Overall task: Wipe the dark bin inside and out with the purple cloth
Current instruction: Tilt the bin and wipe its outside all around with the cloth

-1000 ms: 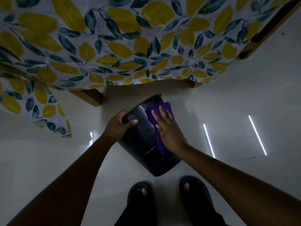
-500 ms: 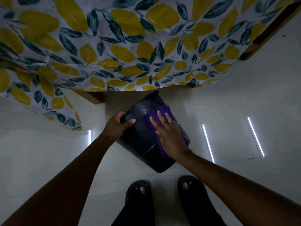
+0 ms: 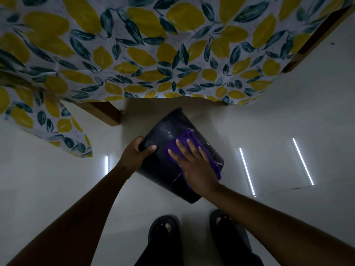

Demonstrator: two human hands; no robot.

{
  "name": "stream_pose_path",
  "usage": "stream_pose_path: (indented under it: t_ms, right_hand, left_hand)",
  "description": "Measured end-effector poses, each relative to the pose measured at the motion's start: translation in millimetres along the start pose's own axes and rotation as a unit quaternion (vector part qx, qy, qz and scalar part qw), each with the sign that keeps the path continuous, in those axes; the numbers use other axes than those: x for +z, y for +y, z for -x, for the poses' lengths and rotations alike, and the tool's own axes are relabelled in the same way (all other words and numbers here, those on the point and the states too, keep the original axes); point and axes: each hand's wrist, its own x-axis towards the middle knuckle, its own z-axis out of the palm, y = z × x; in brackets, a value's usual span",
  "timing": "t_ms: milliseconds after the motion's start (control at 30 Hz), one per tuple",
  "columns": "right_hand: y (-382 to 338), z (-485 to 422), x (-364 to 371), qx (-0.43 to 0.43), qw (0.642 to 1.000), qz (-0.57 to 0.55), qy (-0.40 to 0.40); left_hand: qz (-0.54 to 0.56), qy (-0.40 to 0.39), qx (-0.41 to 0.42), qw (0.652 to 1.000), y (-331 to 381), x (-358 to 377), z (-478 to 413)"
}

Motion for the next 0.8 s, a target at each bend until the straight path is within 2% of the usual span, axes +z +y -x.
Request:
stream_pose_path:
  t_ms: [100,200,267,467,567,633,700,800]
  right_hand:
    - [17.2,-32.0,-14.1,0.086,0.992,-0.087,0.013]
    - [40.9,-44.2,-21.6,0.218,0.948,-0.232,0.001]
    - [47.8,-34.2,-20.8,0.264,0.929,-0.261,-0.003]
    - [27.3,-7.9,-11.7,0.21,0.965,-0.158,0.005]
    - [24.4,-3.4,-12.4,0.21,0.967,-0.145,0.015]
    - [21.0,1.5,-10.6,0.2,0.968,-0.147,0.03]
    - [16.3,3.8,-8.3,0.177,0.974,-0.136,0.037]
    - [6.0,-0.7,-6.5,0.144,0.986,-0.084,0.02]
  left_hand:
    - [0.025,0.004,-0.006,1.0,3.4,3.5,2.4]
    - [0.04,-0.001,-0.016,0.999,2.1,2.4,4.5]
    - [0.048,-0.013,-0.019,0.999,-1.8,-0.2,7.7]
    - [-0.009,-0.025,-0.025,0.999,-10.9,-13.8,12.3]
    - [-0.063,-0.076,0.006,0.995,11.0,-18.1,5.0]
    - [-0.042,-0.1,0.019,0.994,25.8,-8.8,0.0]
    - [-0.015,-0.071,0.016,0.997,32.7,0.2,-5.8]
    - [-0.075,-0.047,0.026,0.996,31.2,3.2,-11.9]
